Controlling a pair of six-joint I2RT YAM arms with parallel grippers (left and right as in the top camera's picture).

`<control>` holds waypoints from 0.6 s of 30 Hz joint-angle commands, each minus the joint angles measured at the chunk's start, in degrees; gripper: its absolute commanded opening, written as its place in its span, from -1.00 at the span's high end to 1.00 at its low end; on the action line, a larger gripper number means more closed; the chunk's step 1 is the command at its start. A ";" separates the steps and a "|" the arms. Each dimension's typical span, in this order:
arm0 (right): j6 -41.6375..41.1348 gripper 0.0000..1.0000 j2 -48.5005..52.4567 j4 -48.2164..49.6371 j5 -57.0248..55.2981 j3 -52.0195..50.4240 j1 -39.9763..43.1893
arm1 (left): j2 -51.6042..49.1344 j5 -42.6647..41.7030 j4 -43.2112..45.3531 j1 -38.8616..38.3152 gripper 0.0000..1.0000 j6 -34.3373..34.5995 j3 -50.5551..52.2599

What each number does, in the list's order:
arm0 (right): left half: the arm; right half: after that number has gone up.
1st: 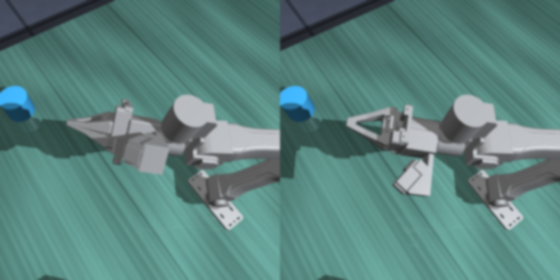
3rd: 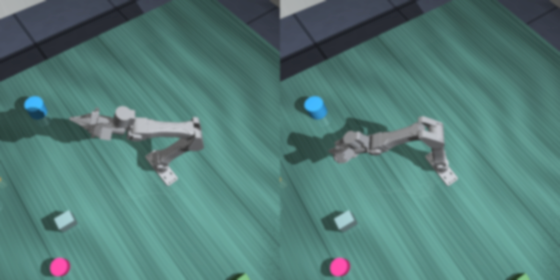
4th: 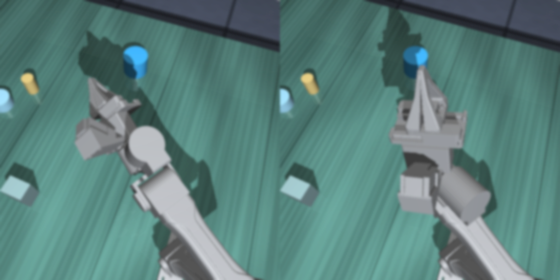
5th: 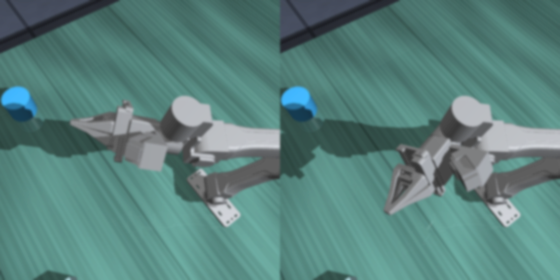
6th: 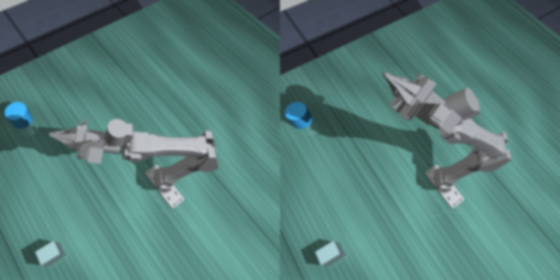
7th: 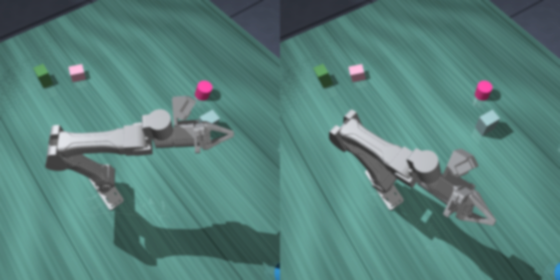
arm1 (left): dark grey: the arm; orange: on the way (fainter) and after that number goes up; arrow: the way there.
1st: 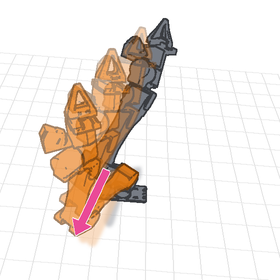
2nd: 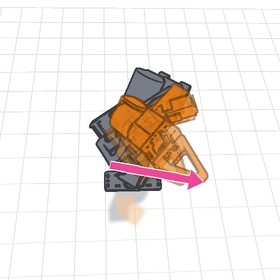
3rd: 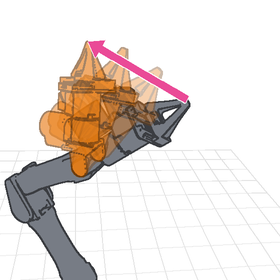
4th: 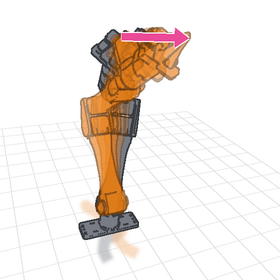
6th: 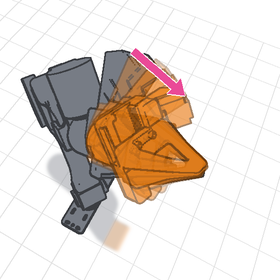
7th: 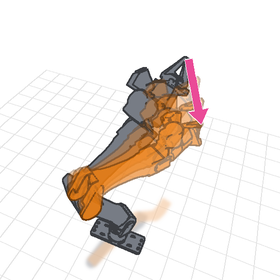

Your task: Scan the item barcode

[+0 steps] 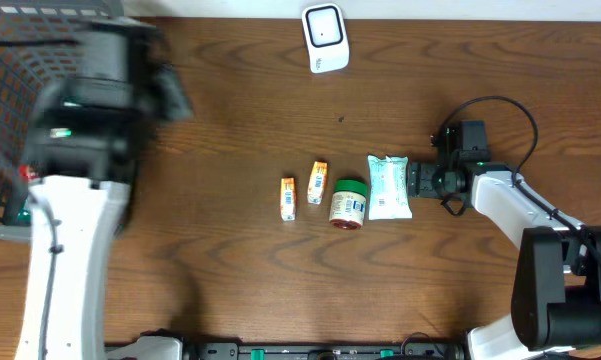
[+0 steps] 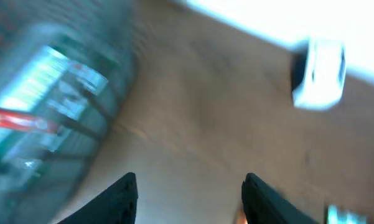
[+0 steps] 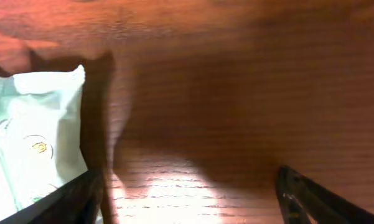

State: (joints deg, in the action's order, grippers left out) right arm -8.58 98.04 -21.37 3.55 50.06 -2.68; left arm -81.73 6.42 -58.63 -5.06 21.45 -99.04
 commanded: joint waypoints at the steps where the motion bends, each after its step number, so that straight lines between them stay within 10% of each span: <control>1: 0.04 -0.77 0.55 0.04 -0.66 -0.31 0.61 | 1.05 0.72 0.46 7.43 -0.11 3.39 -3.41; 18: 0.02 -0.99 0.55 0.11 -0.26 -0.31 0.48 | -13.70 0.72 5.11 33.51 -0.14 13.62 -3.41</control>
State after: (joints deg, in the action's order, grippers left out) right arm -8.56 98.04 -21.39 3.18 50.06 -2.33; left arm -91.33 6.39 -53.63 26.72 33.28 -101.93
